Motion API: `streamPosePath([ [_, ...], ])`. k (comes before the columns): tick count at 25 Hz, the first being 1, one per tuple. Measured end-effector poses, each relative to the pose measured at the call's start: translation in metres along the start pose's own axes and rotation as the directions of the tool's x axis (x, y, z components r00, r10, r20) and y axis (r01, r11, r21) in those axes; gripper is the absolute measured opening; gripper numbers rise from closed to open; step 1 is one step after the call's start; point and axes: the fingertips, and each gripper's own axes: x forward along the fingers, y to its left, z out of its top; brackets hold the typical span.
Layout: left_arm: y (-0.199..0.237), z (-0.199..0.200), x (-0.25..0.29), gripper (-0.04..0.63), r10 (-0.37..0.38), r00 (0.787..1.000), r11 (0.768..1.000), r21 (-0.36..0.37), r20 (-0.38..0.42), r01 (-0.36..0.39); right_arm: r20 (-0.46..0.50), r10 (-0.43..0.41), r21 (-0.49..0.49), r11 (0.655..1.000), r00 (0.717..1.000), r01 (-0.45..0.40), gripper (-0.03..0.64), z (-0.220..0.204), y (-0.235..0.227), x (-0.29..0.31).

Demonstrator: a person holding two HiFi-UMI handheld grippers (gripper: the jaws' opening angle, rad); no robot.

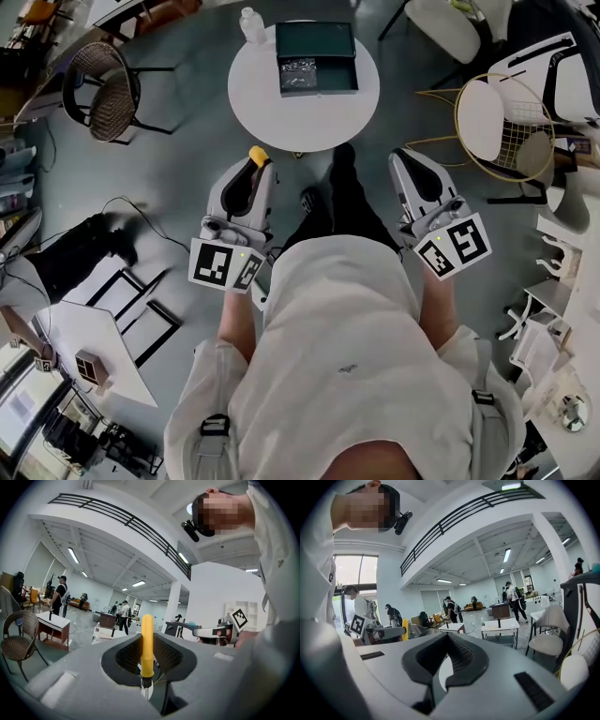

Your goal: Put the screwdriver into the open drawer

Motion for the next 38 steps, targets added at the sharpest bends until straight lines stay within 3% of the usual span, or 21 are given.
streamPosePath([
  [10, 0.021, 0.007, 0.037, 0.078, 0.026, 0.999, 1.000, 0.008, -0.023, -0.026, 0.002, 0.031, 0.010, 0.999, 1.000, -0.031, 0.006, 0.015, -0.031, 0.038],
  [21, 0.026, 0.037, 0.123, 0.078, 0.034, 0.999, 0.998, 0.053, -0.016, -0.033, 0.039, 0.080, 0.018, 0.997, 0.996, -0.081, 0.006, 0.052, -0.105, 0.089],
  [31, 0.041, 0.053, 0.185, 0.078, 0.106, 0.994, 0.990, 0.090, -0.010, -0.105, 0.057, 0.149, 0.019, 0.988, 0.987, -0.150, 0.006, 0.078, -0.165, 0.136],
  [38, 0.045, 0.037, 0.208, 0.078, 0.175, 0.983, 0.982, 0.075, -0.050, -0.171, 0.026, 0.211, 0.049, 0.976, 0.977, -0.212, 0.006, 0.070, -0.191, 0.154],
])
